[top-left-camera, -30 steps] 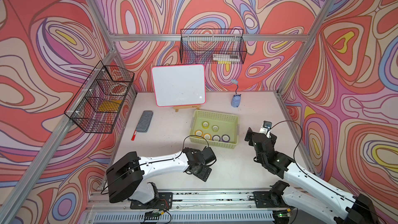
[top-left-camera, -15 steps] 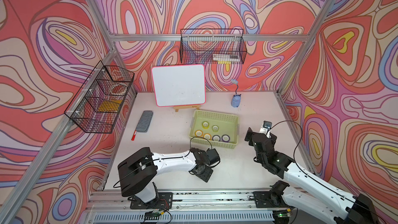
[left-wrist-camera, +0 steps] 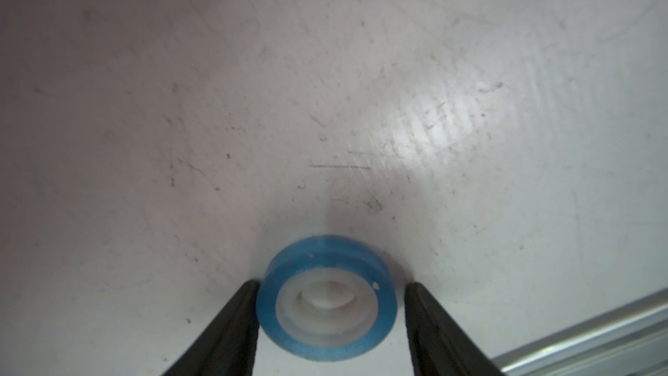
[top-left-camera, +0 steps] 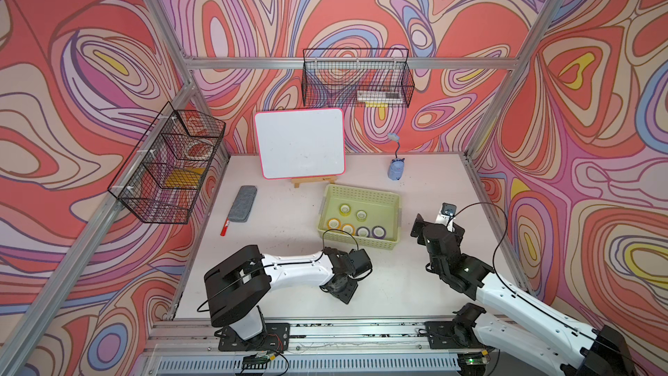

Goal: Put the transparent tape into the storage box
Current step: Pick up the tape at the center of the board.

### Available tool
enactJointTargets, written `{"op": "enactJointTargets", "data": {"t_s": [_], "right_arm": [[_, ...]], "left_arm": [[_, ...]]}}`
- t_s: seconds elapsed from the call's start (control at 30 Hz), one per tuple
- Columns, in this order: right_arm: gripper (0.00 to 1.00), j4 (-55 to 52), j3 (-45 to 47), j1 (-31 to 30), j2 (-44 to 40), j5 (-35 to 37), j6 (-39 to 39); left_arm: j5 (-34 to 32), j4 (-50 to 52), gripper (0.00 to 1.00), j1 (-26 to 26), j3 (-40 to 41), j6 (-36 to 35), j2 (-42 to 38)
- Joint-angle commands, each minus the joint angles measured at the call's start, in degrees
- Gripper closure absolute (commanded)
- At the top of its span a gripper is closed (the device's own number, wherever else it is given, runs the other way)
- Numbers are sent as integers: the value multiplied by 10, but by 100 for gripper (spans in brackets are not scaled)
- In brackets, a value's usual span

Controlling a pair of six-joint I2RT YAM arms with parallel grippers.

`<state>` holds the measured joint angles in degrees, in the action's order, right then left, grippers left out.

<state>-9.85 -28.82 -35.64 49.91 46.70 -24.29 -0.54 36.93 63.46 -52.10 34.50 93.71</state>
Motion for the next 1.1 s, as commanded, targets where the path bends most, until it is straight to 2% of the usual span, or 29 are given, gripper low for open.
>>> {"op": "enactJointTargets", "data": {"t_s": [0.0,0.2,0.53,0.83,1.07], "right_arm": [[2,-1,-5,3,-5,4,2],[2,-1,-5,3,-5,4,2],[2,-1,-4,3,-4,4,2],[2,-3,-5,3,-10,7,1],[2,-7,-5,3,-13,13,-3]], "left_arm": [[6,12,40,3,-7,0,19],[2,21,44,3,-8,5,19],[-35,58,43,3,-40,3,-8],[-75,103,43,-2,-122,-28,-21],[-74,97,42,-41,-202,-67,-8]]}}
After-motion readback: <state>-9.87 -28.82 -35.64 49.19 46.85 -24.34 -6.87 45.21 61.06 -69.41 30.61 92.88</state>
